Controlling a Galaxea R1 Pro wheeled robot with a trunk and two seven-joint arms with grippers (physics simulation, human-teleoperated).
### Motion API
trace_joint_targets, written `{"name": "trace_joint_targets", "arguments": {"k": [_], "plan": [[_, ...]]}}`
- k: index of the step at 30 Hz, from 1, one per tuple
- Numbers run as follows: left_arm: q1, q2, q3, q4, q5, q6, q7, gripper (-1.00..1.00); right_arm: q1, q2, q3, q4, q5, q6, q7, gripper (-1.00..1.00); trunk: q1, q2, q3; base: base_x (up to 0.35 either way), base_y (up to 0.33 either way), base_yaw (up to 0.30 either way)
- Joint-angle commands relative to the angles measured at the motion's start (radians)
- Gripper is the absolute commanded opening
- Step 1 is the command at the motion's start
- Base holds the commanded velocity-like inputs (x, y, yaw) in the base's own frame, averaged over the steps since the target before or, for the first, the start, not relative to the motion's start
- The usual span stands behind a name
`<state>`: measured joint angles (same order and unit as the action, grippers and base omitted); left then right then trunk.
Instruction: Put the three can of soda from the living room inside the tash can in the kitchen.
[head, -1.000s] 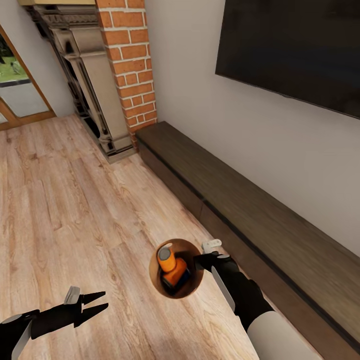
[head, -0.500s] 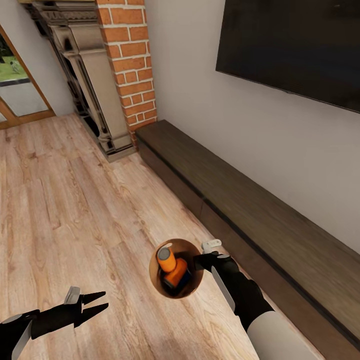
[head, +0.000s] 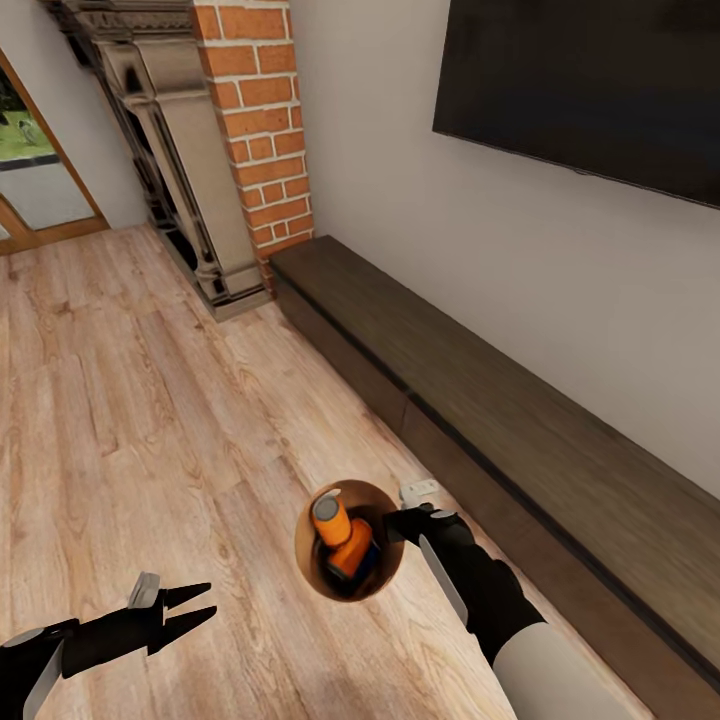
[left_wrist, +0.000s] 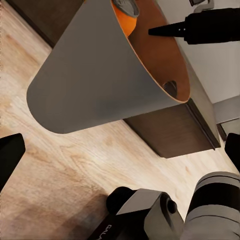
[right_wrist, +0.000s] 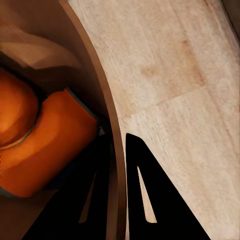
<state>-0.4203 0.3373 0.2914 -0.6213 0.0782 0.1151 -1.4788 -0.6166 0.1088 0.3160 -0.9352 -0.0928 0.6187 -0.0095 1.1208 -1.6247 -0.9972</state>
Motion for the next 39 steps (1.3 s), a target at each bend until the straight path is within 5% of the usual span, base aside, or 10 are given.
{"name": "trace_joint_targets", "arguments": {"k": [1, 18, 39], "plan": [[0.0, 0.0, 0.0, 0.0, 0.0, 0.0, 0.0, 1.0, 0.0, 0.0, 0.002, -0.001, -0.011, 0.0, 0.005, -1.0, 0.004, -0.007, -0.003, 0.0, 0.0, 0.0], [0.0, 0.0, 0.0, -0.002, 0.0, 0.0, 0.0, 1.0, 0.0, 0.0, 0.008, -0.001, -0.011, 0.0, 0.005, -1.0, 0.069, -0.126, -0.056, 0.0, 0.0, 0.0], [0.0, 0.0, 0.0, -0.003, 0.0, 0.0, -0.003, 1.0, 0.0, 0.0, 0.008, -0.001, -0.011, 0.0, 0.005, -1.0, 0.104, -0.189, -0.085, 0.0, 0.0, 0.0]]}}
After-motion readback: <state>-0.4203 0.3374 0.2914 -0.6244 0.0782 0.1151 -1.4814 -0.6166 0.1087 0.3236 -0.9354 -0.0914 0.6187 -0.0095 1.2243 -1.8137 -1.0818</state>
